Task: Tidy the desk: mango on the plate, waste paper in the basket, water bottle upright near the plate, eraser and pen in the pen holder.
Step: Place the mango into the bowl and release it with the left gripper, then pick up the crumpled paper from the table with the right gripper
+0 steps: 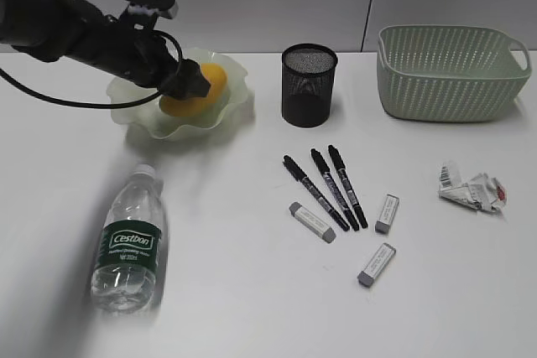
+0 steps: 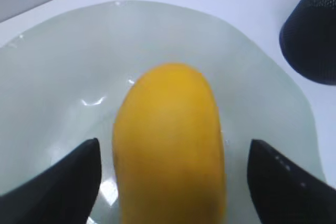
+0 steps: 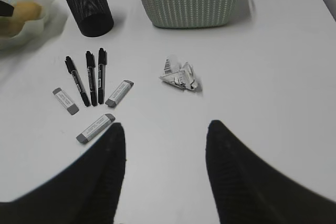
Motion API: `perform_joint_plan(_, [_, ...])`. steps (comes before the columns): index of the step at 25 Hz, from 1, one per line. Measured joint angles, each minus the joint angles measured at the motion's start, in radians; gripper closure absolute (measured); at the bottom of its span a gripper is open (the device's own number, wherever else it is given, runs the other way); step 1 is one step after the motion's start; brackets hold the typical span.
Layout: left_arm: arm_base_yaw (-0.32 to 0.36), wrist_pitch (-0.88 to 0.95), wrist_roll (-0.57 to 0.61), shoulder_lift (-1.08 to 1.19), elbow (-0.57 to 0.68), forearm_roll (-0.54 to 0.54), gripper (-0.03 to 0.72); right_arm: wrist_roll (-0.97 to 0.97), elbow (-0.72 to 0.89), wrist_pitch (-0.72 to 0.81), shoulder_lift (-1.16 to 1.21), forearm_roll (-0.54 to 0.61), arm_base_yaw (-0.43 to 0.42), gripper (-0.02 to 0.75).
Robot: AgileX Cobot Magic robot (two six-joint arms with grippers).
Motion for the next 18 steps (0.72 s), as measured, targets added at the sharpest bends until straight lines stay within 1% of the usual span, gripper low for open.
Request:
perform_joint_plan(3, [0.001, 0.012, -0.001, -0.031, -0.001, -0.002, 0.021, 0.000, 0.000, 0.000, 0.000, 0.000, 0.000, 0.336])
perform_joint_plan(6, [0.001, 0.068, -0.008, -0.079, -0.002, -0.002, 0.024, 0.000, 0.000, 0.000, 0.000, 0.001, 0.000, 0.336])
perform_joint_plan(8, [0.002, 0.134, -0.041, -0.124, -0.002, -0.001, 0.064, 0.000, 0.000, 0.000, 0.000, 0.001, 0.000, 0.336])
perform_joint_plan(10, [0.002, 0.209, -0.092, -0.182, -0.002, 0.018, 0.139, 0.000, 0.000, 0.000, 0.000, 0.001, 0.000, 0.336])
perform_joint_plan(12, [0.002, 0.277, -0.178, -0.261, -0.002, 0.086, 0.232, 0.000, 0.000, 0.000, 0.000, 0.001, 0.000, 0.336])
perform_joint_plan(14, [0.003, 0.322, -0.271, -0.352, 0.016, 0.213, 0.286, 0.000, 0.000, 0.000, 0.000, 0.001, 0.000, 0.336])
perform_joint_plan(16, [0.003, 0.339, -0.386, -0.482, 0.076, 0.352, 0.310, 0.000, 0.000, 0.000, 0.000, 0.001, 0.000, 0.336])
perform_joint_plan(18, [0.004, 0.342, -0.488, -0.627, 0.183, 0.491, 0.317, 0.000, 0.000, 0.000, 0.000, 0.001, 0.000, 0.336])
